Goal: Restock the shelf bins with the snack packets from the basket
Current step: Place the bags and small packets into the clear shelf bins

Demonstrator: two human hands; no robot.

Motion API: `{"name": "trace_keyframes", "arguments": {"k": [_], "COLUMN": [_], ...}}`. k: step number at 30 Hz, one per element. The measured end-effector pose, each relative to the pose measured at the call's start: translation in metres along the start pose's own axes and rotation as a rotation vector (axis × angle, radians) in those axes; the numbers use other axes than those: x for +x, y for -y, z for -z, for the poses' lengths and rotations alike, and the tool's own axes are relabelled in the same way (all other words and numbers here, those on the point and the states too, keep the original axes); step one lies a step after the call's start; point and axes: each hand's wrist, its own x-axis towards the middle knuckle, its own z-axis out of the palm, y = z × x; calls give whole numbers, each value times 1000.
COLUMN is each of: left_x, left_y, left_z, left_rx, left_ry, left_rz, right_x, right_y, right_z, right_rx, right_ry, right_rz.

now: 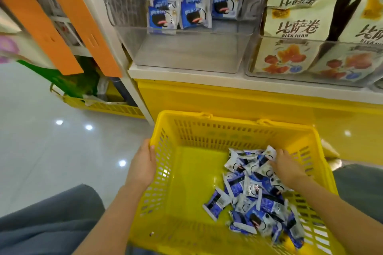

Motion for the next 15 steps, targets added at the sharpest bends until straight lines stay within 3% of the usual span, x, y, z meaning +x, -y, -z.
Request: {"name": "trace_keyframes", "arguments": {"k": [8,13,15], "left_x": [0,1,0], "left_y": [0,-4,-9], "left_z": [-10,-10,-11], "left_rx": [99,185,255], "left_ry": [-92,-79,-99], "left_rz": [46,79,15], "right_x": [11,0,-10], "right_y": [-1,1,4], "right_z": [-4,21,35], "right_rx": [147,53,35], "right_ry": [-101,-185,-269], "right_rz": [-43,58,123]}}
